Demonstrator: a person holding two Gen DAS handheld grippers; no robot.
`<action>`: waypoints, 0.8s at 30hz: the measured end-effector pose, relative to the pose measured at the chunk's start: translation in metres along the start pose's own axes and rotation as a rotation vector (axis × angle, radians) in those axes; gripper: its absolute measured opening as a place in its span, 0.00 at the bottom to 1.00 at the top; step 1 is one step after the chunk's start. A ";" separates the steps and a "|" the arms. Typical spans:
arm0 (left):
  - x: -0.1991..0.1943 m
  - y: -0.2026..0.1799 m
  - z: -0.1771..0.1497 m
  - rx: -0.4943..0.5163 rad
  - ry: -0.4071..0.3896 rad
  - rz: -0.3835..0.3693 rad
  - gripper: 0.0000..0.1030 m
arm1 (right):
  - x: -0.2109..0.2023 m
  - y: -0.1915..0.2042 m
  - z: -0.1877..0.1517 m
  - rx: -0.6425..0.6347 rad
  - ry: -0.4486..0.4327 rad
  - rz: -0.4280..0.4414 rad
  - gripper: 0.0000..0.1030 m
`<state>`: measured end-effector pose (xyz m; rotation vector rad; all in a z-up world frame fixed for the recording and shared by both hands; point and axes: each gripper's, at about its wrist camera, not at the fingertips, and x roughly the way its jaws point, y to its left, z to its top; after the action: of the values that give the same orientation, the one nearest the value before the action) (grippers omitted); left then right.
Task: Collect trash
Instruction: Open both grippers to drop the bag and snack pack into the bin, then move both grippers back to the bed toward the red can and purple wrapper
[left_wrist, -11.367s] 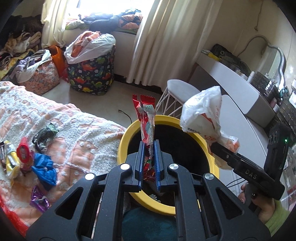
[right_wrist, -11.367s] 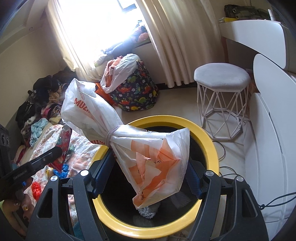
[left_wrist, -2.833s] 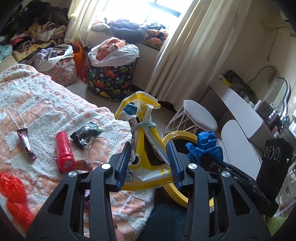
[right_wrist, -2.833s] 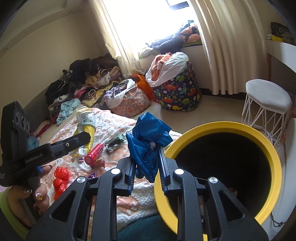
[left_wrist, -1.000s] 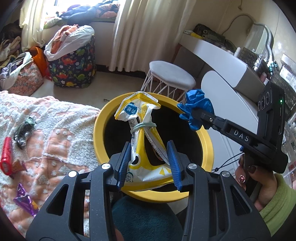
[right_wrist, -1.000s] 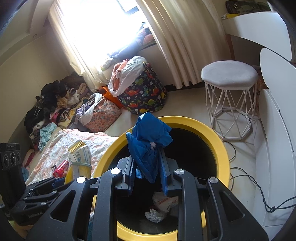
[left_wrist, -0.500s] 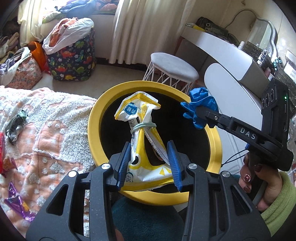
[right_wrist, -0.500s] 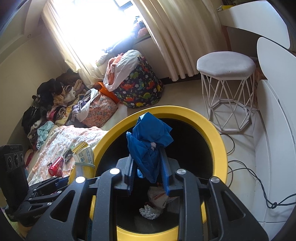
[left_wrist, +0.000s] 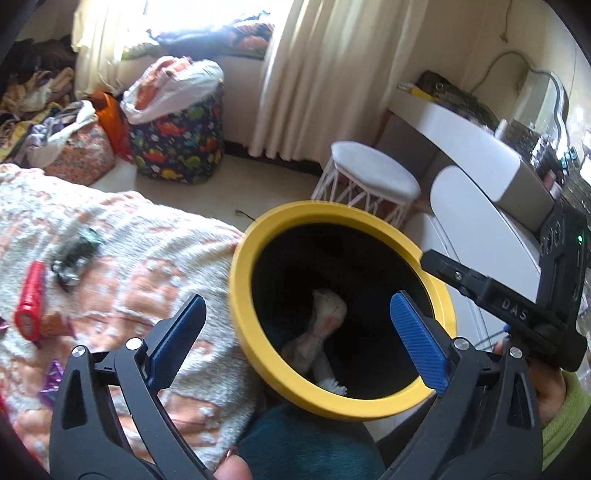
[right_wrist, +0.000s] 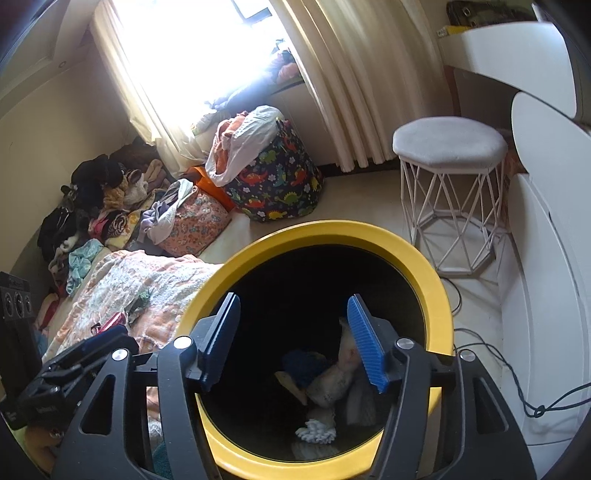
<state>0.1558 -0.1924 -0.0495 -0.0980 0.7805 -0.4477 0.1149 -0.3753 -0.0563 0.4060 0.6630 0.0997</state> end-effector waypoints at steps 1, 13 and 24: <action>-0.004 0.002 0.001 0.000 -0.015 0.012 0.89 | -0.002 0.004 0.000 -0.007 -0.008 0.001 0.61; -0.042 0.018 0.010 -0.012 -0.136 0.080 0.89 | -0.015 0.036 0.000 -0.085 -0.038 0.038 0.65; -0.063 0.039 0.012 -0.047 -0.191 0.127 0.89 | -0.015 0.072 -0.004 -0.156 -0.031 0.091 0.67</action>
<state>0.1389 -0.1312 -0.0087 -0.1322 0.6061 -0.2949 0.1030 -0.3116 -0.0218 0.2868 0.6016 0.2293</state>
